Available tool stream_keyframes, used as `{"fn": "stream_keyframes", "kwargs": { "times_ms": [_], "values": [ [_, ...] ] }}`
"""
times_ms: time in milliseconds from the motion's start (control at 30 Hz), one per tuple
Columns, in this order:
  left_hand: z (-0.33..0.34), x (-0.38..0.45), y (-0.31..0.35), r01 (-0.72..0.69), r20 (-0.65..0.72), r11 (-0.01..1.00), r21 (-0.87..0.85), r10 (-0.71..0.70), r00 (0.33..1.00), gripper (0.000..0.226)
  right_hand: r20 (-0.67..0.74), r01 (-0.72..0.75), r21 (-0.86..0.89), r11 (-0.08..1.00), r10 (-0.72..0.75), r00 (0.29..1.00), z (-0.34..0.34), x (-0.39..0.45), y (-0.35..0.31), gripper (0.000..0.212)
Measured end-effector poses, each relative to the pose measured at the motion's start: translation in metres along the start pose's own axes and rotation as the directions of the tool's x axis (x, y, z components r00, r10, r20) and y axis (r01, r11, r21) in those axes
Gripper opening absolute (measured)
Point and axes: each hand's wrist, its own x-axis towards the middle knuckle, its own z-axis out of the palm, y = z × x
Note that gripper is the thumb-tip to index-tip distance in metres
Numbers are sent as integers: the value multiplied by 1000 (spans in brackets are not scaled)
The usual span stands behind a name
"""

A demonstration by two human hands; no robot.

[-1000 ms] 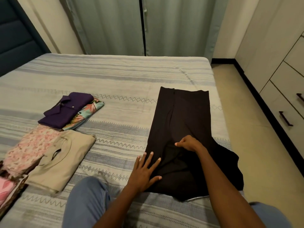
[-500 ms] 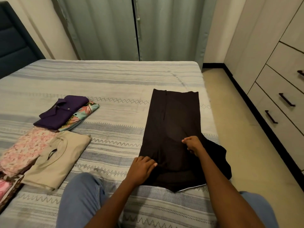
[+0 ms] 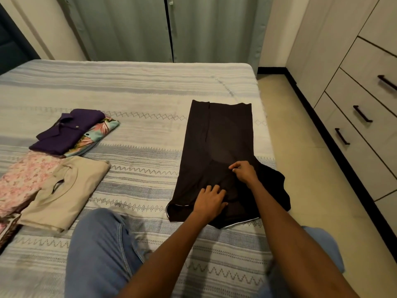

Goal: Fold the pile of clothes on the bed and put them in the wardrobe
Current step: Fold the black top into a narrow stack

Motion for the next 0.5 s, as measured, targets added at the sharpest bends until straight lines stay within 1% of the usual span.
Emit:
{"fn": "stream_keyframes", "kwargs": {
  "times_ms": [33, 100, 200, 233, 300, 333, 367, 400, 433, 500],
  "values": [
    [2, 2, 3, 16, 6, 1000, -7, -16, 1000, 37, 1, -16, -33, 999, 16, 1000, 0, 1, 2, 27],
    [7, 5, 8, 32, -28, 999, -36, -33, 999, 30, -4, -26, -72, 997, 26, 1000, -2, 2, 7, 29],
    [14, 10, 11, 30, -86, 994, -106, -39, 996, 18, -28, -22, -56, 998, 21, 999, -4, 8, 13, 22],
    [14, 11, 12, 38, -106, 990, -134, -53, 993, 17, -30, -25, -60, 998, 23, 999, -4, 10, 14, 23],
    [10, 12, 15, 88, -123, 966, -244, -121, 985, 15, -3, -27, -67, 997, 26, 1000, -7, 14, 13, 29],
    [6, 13, 17, 136, -115, 934, -331, -183, 976, 15, 26, -24, -82, 996, 26, 999, -9, 17, 12, 30],
    [2, 13, 17, 204, -88, 874, -442, -268, 959, 14, 59, -21, -111, 994, 28, 998, -10, 18, 11, 30],
    [-2, 12, 17, 277, -38, 783, -556, -356, 934, 14, 87, -17, -150, 989, 30, 996, -10, 19, 9, 29],
    [-4, 13, 17, 342, 35, 668, -662, -427, 903, 14, 103, -21, -188, 982, 41, 994, -11, 20, 6, 28],
    [-8, 9, 14, 402, 142, 436, -805, -517, 844, 15, 111, -35, -229, 973, 62, 992, -11, 19, -3, 23]
  ]
}}
